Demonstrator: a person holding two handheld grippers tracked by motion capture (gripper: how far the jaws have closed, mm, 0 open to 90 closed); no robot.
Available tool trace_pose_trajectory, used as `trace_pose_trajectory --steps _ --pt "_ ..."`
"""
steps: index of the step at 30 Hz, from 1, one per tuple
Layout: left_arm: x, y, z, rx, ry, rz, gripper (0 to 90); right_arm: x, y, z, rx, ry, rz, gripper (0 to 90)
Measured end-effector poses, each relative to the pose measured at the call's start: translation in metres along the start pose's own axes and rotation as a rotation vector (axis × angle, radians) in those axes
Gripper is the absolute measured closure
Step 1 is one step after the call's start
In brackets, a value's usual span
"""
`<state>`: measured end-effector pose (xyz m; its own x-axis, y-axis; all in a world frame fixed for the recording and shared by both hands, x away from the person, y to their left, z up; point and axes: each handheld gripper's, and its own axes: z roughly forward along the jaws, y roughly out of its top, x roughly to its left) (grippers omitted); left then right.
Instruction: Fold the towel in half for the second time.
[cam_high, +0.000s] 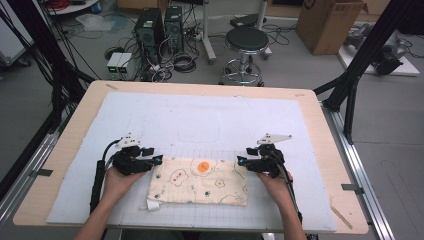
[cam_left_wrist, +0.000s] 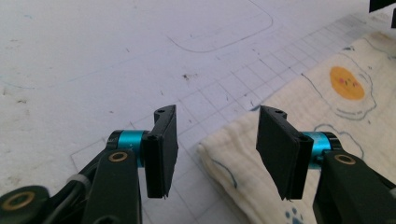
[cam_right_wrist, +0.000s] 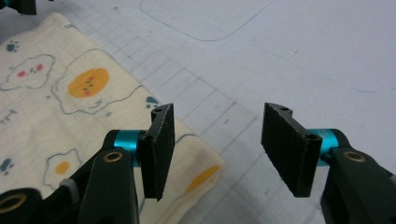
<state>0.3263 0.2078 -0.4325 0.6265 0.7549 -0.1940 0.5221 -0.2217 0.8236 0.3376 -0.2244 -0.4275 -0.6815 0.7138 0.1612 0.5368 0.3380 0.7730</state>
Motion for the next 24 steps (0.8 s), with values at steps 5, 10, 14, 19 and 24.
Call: trace_pose_trajectory --steps 5,10,14,19,24 --pt "0.004 0.000 0.008 0.035 0.021 -0.011 49.7 -0.005 0.000 0.011 0.052 0.019 0.029 50.6" --pt "0.005 -0.002 0.010 0.071 0.017 -0.005 53.8 -0.007 -0.002 0.013 0.097 0.038 0.038 56.6" --pt "0.004 -0.003 0.014 0.112 -0.003 0.011 58.5 -0.006 -0.003 0.014 0.120 0.053 0.037 61.0" --pt "0.003 -0.004 0.015 0.123 -0.018 0.024 68.0 -0.003 -0.004 0.014 0.134 0.064 0.023 69.3" --pt "-0.001 -0.004 0.014 0.126 -0.029 0.060 81.7 -0.002 -0.004 0.014 0.150 0.089 0.018 82.4"
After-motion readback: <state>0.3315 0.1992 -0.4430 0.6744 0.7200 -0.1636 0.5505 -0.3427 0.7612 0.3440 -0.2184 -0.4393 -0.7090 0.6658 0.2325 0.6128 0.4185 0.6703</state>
